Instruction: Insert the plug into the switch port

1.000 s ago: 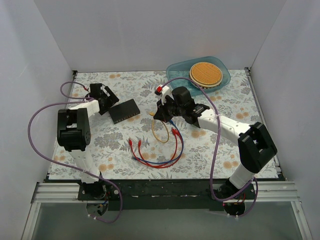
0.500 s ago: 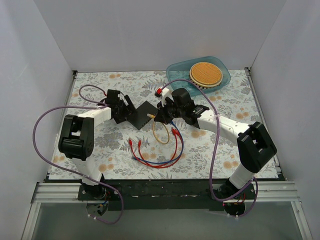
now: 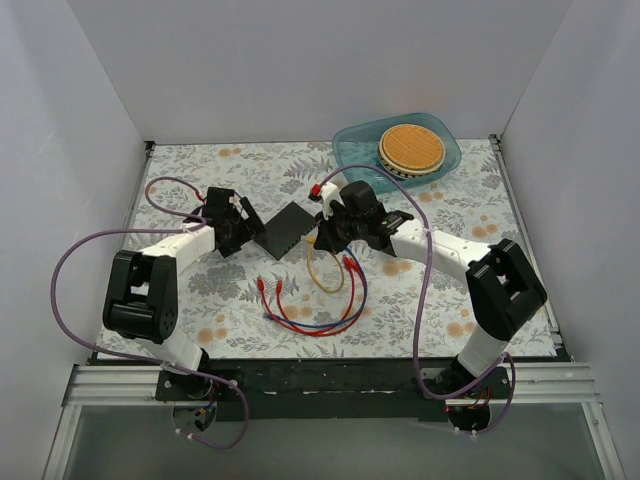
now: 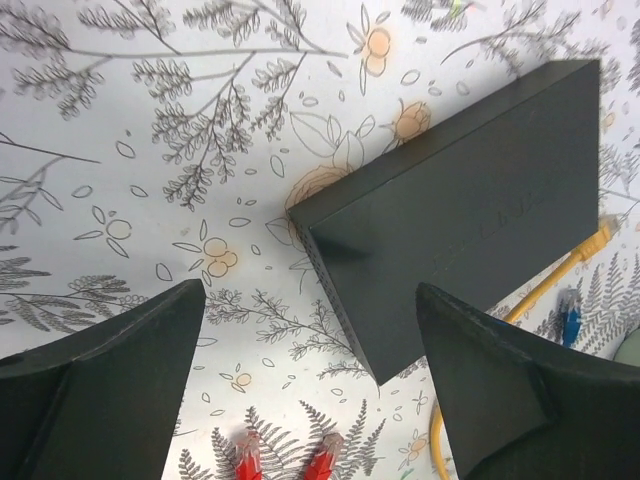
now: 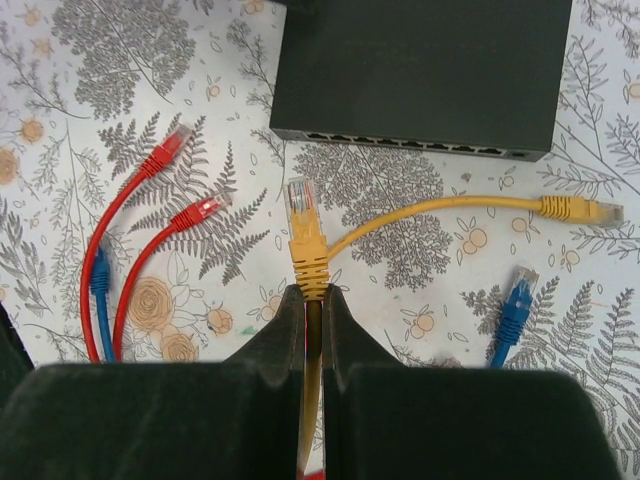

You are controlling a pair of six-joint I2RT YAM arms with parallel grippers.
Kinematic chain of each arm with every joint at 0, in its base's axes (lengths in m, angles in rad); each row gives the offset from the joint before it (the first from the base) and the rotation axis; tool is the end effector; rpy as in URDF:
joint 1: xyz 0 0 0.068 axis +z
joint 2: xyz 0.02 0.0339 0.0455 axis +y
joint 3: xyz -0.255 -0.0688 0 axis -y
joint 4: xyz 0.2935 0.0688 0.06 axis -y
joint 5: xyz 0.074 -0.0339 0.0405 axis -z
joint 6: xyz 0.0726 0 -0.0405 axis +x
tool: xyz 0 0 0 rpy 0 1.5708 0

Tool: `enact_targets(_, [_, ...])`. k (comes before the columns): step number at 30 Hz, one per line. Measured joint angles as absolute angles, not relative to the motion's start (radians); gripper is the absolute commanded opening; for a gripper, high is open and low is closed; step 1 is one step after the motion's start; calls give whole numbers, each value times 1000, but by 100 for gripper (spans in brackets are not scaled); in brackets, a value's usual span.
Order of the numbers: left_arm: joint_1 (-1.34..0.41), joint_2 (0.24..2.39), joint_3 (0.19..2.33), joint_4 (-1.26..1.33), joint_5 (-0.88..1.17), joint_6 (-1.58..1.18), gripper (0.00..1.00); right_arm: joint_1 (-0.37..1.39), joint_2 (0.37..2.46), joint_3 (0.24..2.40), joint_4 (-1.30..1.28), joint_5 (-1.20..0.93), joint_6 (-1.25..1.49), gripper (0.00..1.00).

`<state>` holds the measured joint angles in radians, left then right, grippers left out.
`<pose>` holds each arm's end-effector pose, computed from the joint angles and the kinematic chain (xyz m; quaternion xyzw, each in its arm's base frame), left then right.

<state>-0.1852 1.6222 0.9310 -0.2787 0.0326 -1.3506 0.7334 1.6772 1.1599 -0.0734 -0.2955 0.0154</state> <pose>0.3734 -0.0724 0.1064 -0.5215 0.8001 -0.2167 0.2021 0.3209 0.3176 0.1942 -0.3715 0.7927 0.2911 0.3858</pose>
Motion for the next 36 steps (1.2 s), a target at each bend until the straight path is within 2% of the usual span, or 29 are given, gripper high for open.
enact_targets(10, [-185, 1603, 1011, -286, -47, -1328, 86, 754, 1756, 1147, -71, -294, 24, 1])
enact_targets(21, [-186, 1765, 1148, -229, -71, -1287, 86, 767, 1929, 1234, -88, -287, 72, 1])
enact_targets(36, [-185, 1829, 1153, -190, -44, -1260, 86, 766, 2018, 1339, -172, -227, 98, 1])
